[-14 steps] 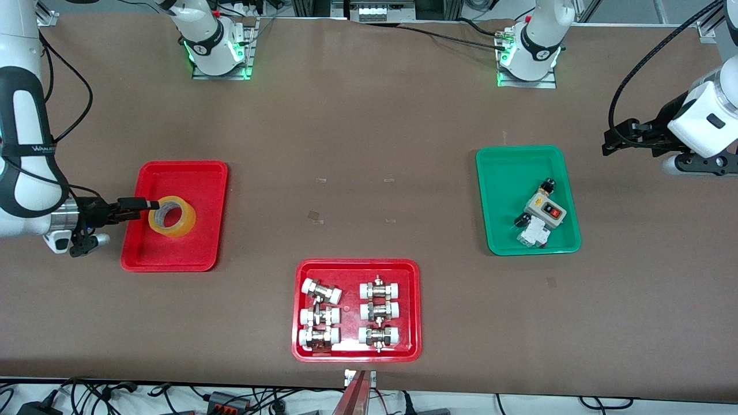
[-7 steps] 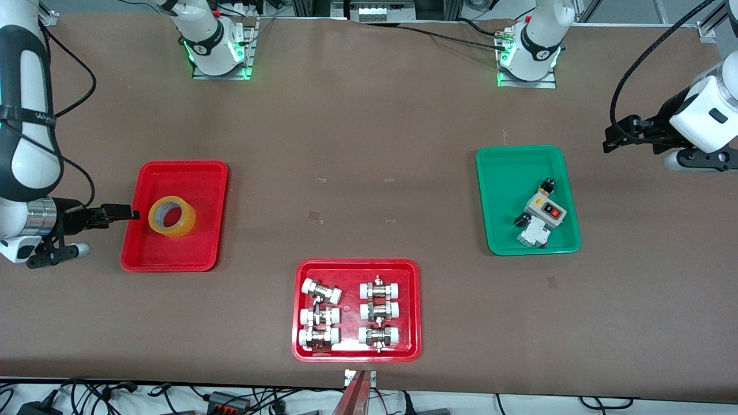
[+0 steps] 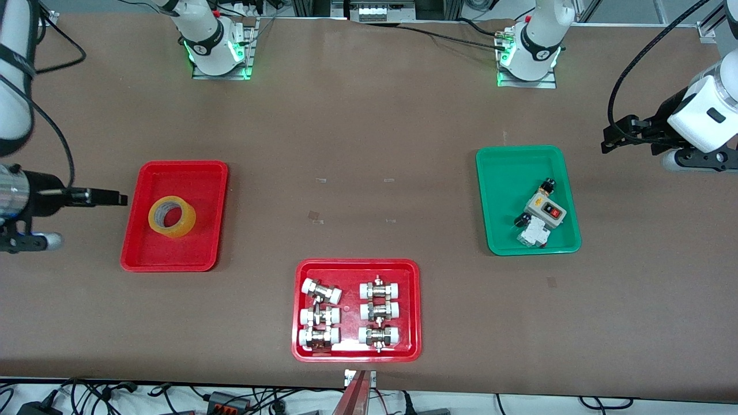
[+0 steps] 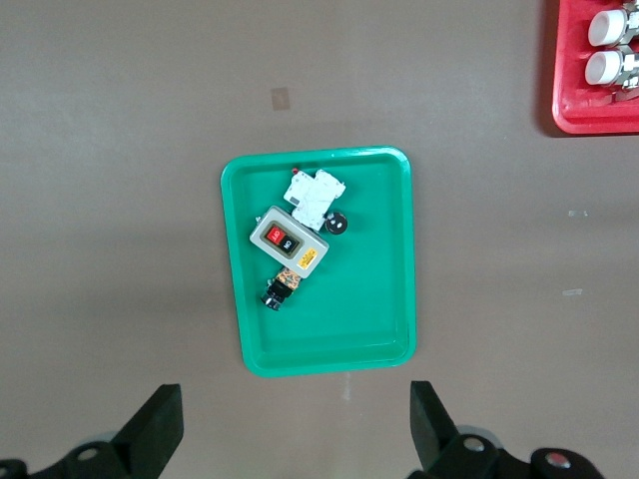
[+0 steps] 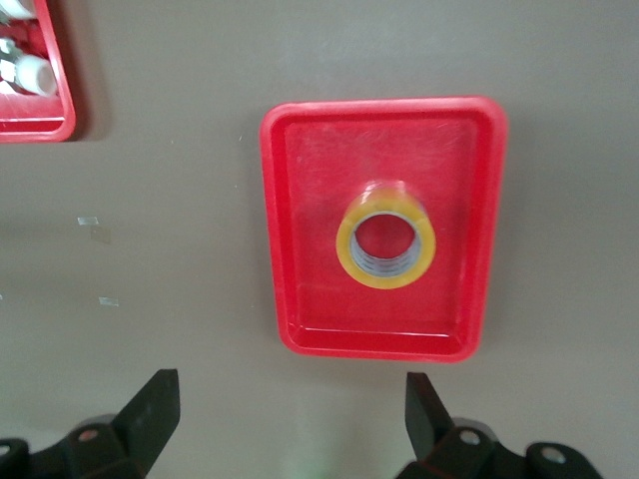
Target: Left arm passes tape to right arm into tray
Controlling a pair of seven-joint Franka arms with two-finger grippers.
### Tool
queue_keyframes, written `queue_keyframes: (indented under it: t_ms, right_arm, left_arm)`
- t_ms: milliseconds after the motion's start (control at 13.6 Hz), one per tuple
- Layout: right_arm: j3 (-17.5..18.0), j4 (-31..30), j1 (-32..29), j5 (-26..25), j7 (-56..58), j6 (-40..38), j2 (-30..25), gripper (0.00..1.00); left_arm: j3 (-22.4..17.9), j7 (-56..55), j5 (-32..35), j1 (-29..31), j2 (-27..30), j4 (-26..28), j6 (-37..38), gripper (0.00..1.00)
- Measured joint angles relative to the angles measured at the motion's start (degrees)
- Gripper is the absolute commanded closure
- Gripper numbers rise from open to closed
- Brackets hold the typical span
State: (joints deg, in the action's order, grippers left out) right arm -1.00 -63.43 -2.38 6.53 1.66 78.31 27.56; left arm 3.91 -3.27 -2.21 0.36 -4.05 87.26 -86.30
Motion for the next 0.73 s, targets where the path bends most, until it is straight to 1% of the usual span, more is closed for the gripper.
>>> queue_keyframes:
  t_ms: [147, 293, 440, 513, 586, 733]
  right_arm:
    - [-0.06, 1.98, 0.03, -1.53, -0.36, -0.16, -0.56, 0.0]
    - [-0.05, 3.04, 0.18, -5.15, -1.25, 0.13, -0.82, 0.0]
    - [-0.01, 2.93, 1.06, -7.95, -1.79, 3.6, -1.69, 0.0]
    - [0.0, 1.73, 1.45, -8.46, -2.03, 6.72, -2.58, 0.0]
    - [-0.04, -0.84, 1.47, -8.69, -2.11, 10.32, -4.12, 0.0]
    - [-0.11, -6.2, 0.49, -8.69, -2.11, 14.17, -7.32, 0.0]
  left_arm:
    - [0.0, 0.0, -0.01, 0.0, 0.0, 0.0, -0.04, 0.0]
    - [0.0, 0.01, -0.01, 0.0, 0.0, 0.0, -0.07, 0.0]
    - [0.04, 0.03, -0.03, -0.02, 0.0, 0.0, -0.08, 0.0]
    - [0.07, 0.03, -0.03, -0.03, 0.0, 0.0, -0.09, 0.0]
    - [0.09, 0.03, -0.03, -0.03, 0.0, 0.0, -0.09, 0.0]
    - [0.1, 0.04, -0.03, -0.03, 0.0, 0.0, -0.09, 0.0]
